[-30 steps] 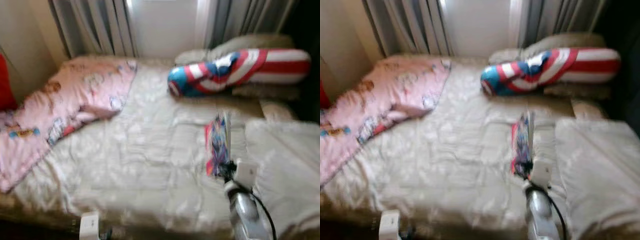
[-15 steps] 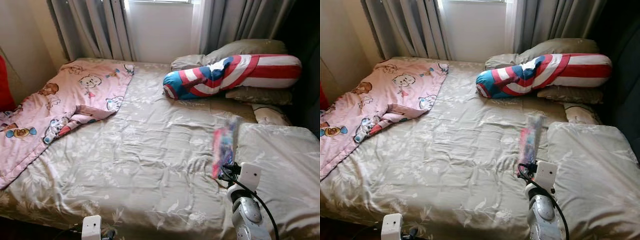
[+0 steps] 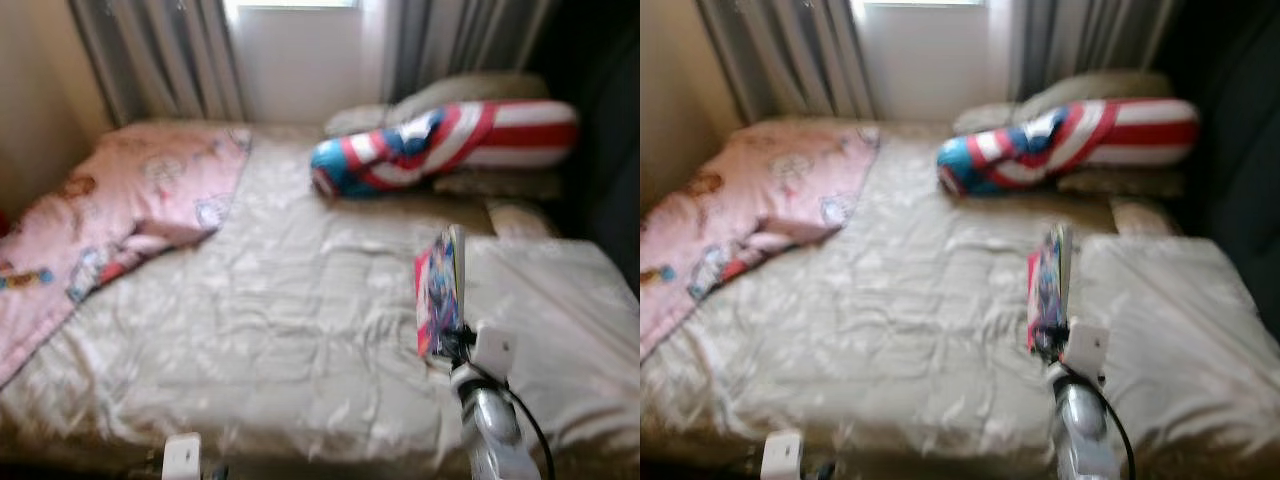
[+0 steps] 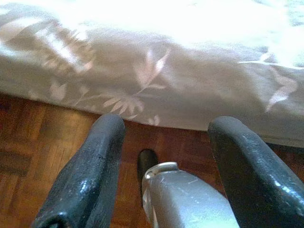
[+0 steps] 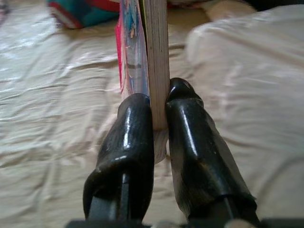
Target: Clean up the room
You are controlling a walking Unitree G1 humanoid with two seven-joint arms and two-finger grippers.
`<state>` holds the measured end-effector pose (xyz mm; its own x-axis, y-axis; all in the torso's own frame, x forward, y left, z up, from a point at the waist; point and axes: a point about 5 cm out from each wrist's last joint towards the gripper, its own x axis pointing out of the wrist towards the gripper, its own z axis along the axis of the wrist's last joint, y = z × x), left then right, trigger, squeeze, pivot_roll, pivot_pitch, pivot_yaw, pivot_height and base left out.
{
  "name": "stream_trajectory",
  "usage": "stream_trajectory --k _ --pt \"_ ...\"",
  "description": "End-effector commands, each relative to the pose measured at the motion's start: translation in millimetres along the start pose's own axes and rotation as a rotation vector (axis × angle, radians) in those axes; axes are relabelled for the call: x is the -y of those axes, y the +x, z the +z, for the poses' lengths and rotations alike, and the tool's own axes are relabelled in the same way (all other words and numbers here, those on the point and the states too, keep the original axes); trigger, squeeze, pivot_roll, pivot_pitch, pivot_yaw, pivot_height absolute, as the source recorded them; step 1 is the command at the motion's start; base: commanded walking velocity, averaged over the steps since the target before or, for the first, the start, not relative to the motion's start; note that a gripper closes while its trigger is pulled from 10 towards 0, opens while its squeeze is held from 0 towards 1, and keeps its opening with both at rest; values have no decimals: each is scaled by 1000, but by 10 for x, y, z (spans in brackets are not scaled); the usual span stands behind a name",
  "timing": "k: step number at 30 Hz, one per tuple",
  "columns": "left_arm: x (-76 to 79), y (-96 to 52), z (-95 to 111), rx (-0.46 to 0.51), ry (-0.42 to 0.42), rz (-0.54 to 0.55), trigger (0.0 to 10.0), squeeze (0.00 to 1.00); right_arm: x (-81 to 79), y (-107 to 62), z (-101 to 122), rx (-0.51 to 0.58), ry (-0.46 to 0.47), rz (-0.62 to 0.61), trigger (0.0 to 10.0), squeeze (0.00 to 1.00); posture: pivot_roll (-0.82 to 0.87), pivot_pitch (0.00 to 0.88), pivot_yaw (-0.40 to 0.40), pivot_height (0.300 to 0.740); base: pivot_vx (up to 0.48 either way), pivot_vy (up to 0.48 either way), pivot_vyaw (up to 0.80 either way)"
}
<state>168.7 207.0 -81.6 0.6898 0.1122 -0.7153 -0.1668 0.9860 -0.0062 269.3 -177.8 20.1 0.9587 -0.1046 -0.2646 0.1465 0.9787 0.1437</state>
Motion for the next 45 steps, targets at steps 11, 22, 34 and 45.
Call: stream_trajectory --k 11,22,34,45 --pt "-10 -4 -25 -20 9 -5 10000 0 -25 28 97 45 -3 12 10000 0 -18 3 -10 717 0 125 -469" --pt "11 8 15 -2 8 -15 10000 0 -74 24 46 12 -3 64 10000 0 -20 0 -9 717 0 0 0" --pt "32 14 24 0 6 -19 10000 0 -183 -28 -58 -40 -136 209 10000 0 -24 4 -8 717 0 0 0" --pt "35 14 29 5 9 -20 10000 0 -290 -85 -79 -23 -219 330 10000 0 -26 8 -4 717 0 0 37"
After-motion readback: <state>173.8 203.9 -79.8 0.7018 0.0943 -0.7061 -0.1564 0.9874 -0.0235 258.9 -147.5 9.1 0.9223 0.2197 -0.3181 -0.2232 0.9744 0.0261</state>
